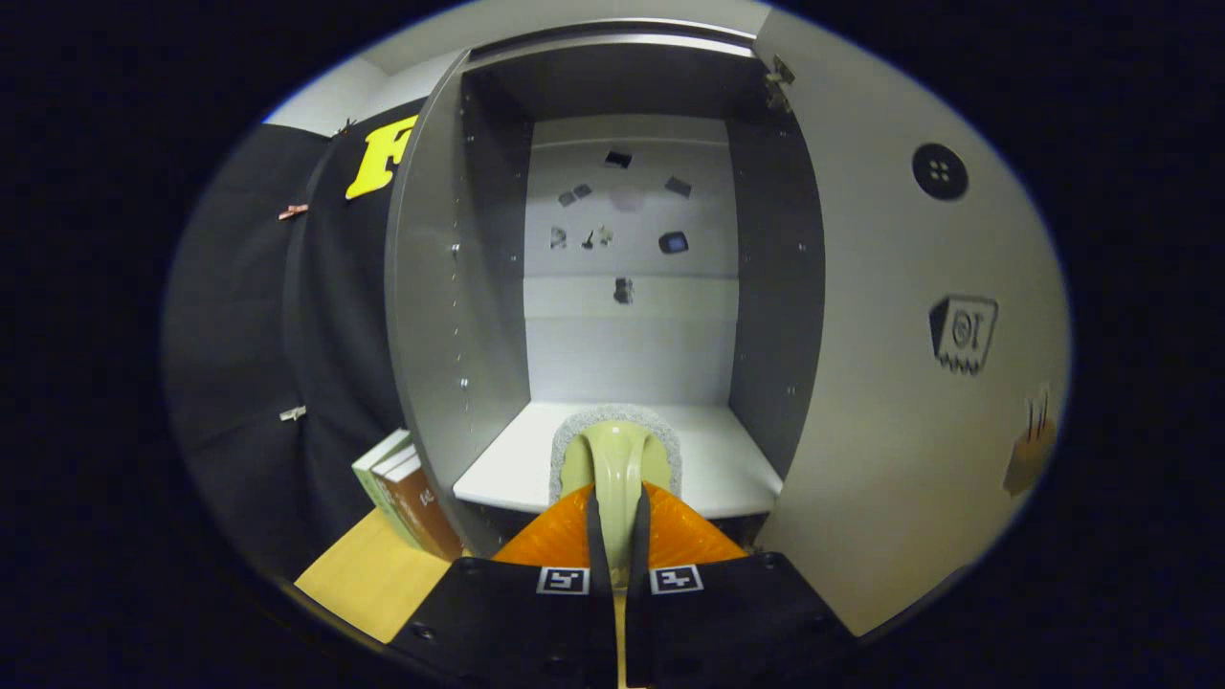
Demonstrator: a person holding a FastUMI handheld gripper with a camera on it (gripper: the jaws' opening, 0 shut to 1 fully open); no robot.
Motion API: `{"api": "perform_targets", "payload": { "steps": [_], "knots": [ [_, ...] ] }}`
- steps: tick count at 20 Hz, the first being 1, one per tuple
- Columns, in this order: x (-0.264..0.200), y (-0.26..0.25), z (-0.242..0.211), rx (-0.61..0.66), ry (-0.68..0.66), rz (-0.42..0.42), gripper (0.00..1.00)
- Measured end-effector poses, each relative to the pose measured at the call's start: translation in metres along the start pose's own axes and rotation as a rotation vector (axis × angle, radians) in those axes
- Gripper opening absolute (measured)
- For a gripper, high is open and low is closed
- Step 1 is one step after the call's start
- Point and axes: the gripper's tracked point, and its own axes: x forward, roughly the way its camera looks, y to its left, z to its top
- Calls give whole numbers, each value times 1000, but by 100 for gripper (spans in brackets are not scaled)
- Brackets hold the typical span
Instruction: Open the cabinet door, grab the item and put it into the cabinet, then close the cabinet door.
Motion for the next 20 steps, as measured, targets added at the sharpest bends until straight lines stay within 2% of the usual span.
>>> {"api": "perform_targets", "payload": {
  "steps": [5,12,15,20],
  "knots": [
    [59,-14,25,20,-65,-29,8],
    [144,-19,-9,35,31,-40,9],
    [165,-19,-20,30,59,-41,9],
    [187,-25,-20,77,33,-56,21]
  ]
}}
